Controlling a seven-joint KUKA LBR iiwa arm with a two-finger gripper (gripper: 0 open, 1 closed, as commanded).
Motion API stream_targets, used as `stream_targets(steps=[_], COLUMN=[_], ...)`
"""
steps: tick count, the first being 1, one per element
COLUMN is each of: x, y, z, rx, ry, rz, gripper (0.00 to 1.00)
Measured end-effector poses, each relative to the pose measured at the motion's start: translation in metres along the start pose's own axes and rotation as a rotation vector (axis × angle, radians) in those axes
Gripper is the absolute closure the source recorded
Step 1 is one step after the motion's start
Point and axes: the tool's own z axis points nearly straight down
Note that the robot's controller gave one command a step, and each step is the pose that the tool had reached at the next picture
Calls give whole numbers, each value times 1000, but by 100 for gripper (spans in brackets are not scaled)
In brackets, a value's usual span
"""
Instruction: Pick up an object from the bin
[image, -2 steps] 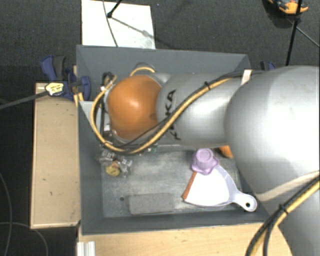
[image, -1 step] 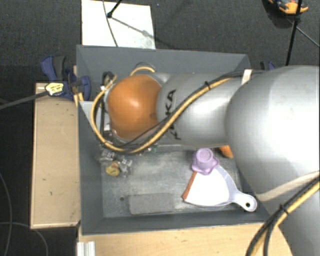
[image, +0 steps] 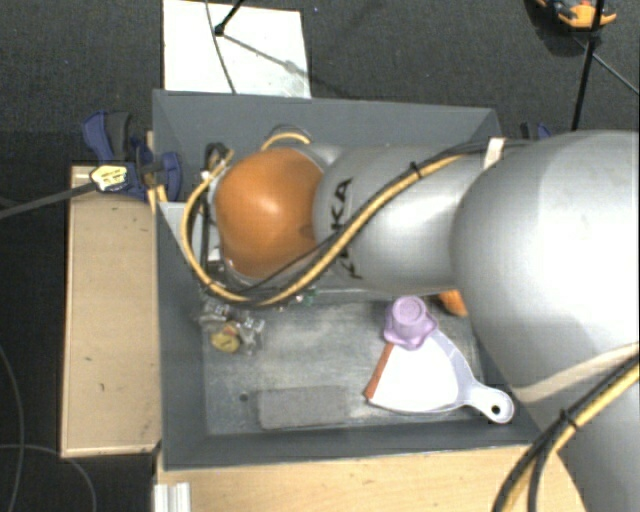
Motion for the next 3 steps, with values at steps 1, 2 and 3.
stream_targets(steps=[1, 2, 3], x=[1, 2, 1], y=[1, 2, 1], z=[-5, -22, -43], rx=[-4, -8, -5], ry=[6, 10, 7], rz=[1, 3, 3], gripper=[100, 100, 100])
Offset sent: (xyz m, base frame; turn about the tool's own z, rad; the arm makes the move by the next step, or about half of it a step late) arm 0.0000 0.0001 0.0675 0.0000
